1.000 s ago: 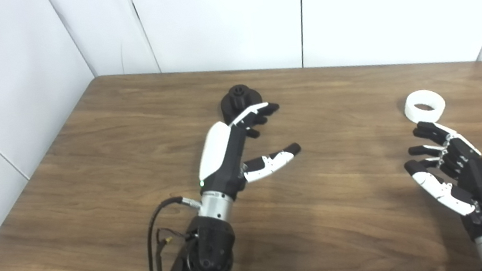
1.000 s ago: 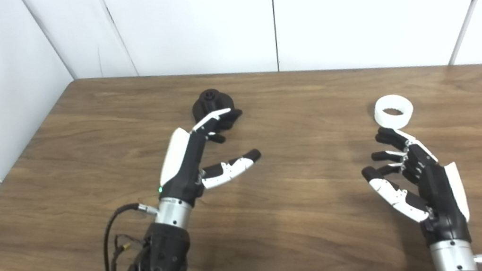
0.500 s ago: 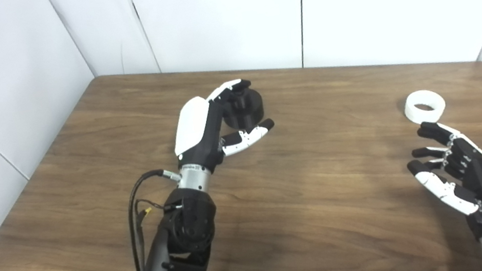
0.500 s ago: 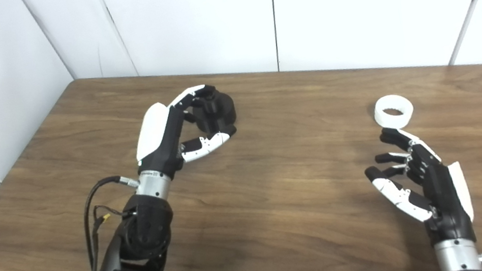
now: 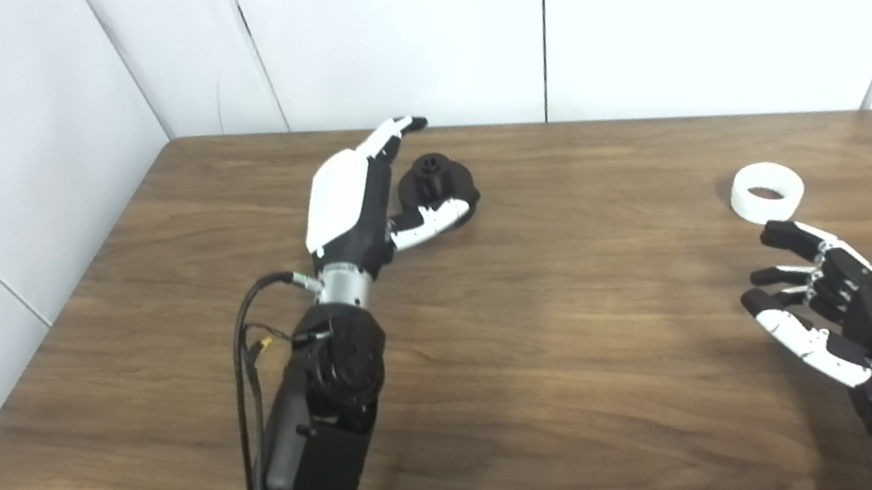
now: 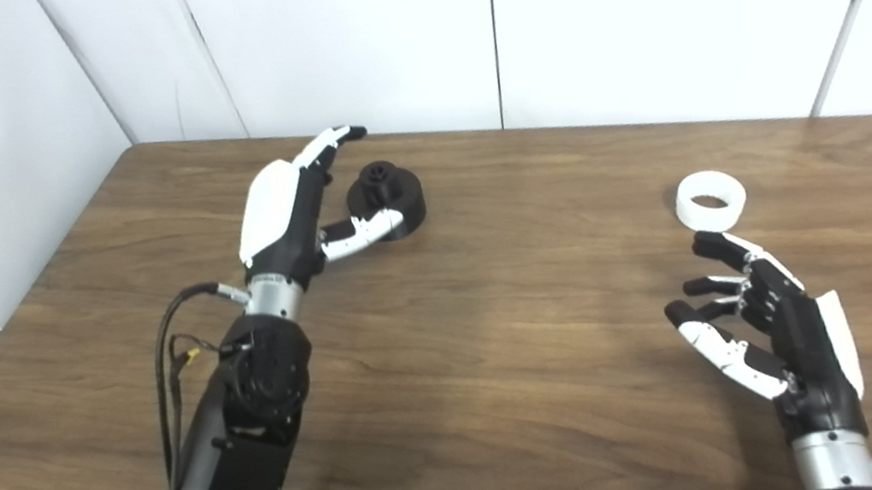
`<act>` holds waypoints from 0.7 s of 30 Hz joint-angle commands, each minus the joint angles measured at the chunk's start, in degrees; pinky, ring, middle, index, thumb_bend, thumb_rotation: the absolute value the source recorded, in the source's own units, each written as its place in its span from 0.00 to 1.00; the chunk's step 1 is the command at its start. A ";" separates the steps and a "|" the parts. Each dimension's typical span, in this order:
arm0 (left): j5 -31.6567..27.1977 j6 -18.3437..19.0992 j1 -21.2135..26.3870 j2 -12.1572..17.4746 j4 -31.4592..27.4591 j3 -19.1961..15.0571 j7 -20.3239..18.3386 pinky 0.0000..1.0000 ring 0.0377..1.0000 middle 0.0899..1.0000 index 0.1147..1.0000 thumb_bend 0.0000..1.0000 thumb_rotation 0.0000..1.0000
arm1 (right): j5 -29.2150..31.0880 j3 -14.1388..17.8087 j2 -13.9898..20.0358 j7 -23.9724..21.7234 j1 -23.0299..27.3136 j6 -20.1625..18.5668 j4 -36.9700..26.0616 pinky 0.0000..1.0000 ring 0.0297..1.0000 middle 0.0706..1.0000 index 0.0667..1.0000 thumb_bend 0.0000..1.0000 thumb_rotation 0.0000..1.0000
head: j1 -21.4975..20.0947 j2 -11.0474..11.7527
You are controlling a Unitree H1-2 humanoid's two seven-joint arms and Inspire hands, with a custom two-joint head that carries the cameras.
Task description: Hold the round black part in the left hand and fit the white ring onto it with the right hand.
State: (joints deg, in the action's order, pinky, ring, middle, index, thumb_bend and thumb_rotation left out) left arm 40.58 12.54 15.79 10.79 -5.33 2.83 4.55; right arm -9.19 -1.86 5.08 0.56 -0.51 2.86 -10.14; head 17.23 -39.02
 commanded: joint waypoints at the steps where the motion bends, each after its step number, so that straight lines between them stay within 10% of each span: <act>1: 1.43 -0.02 3.36 1.94 0.52 -0.23 1.35 0.74 0.91 0.92 0.81 0.76 0.49 | 0.07 0.25 0.35 -0.18 1.49 1.02 -2.43 0.51 0.64 0.78 0.76 0.61 0.35 | 0.07 -0.06; 21: 6.76 8.82 10.49 7.11 11.69 3.26 -1.01 1.00 1.00 1.00 0.92 0.99 0.64 | 0.44 0.90 0.53 -0.40 0.98 0.68 -2.85 0.53 0.63 0.79 0.77 0.63 0.37 | -0.43 0.08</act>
State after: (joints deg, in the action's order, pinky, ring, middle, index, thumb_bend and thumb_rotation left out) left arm 45.42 19.84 22.67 16.16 6.03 5.86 3.76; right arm -9.09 -1.10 5.40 0.38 -0.66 2.82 -10.38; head 16.79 -38.94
